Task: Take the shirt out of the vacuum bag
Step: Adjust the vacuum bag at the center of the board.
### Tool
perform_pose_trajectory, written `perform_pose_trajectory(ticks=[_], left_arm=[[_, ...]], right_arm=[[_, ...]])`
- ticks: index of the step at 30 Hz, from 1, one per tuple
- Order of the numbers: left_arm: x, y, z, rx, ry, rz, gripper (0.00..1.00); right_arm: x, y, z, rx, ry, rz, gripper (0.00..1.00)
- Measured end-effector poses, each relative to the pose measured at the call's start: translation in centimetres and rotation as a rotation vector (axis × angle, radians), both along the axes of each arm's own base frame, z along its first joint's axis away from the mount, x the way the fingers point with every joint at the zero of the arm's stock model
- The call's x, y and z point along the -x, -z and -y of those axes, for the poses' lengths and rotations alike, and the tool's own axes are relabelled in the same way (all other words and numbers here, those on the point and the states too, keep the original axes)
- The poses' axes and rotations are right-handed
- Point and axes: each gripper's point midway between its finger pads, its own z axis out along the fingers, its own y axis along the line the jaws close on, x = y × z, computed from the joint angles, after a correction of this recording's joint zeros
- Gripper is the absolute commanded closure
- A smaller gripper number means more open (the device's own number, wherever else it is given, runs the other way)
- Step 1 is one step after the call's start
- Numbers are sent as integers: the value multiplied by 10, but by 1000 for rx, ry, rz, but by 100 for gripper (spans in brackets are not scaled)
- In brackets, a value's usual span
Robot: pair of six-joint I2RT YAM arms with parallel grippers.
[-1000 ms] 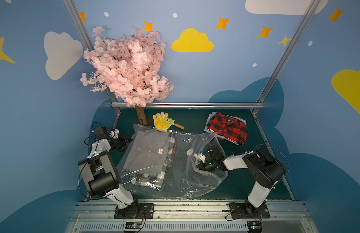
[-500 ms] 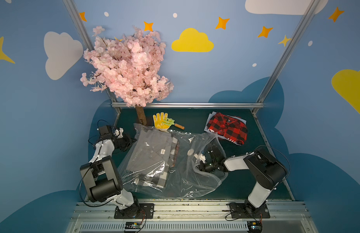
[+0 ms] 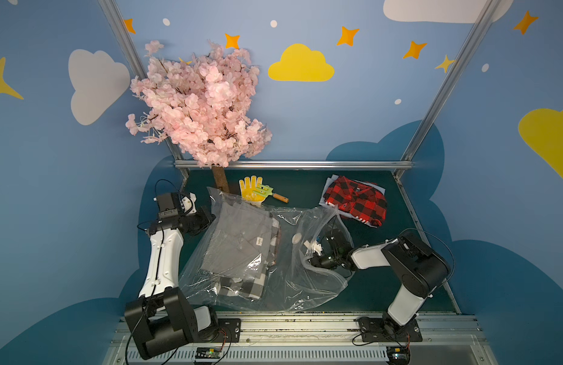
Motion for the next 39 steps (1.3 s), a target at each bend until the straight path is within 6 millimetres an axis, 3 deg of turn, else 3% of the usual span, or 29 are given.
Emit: perform_pose_trajectory(ticks=[10,18,39], left_arm=[[-1,-70,70,39,133,129,97],[4,-123,103,100,196,219,97],[30,-188,124,203,253,307,97]], right_arm=[[-15,-6,25,-55,74,-18,37],[-22,-6,39,-70,115,-26,35],[-27,-8,61,-78,198,-27,29]])
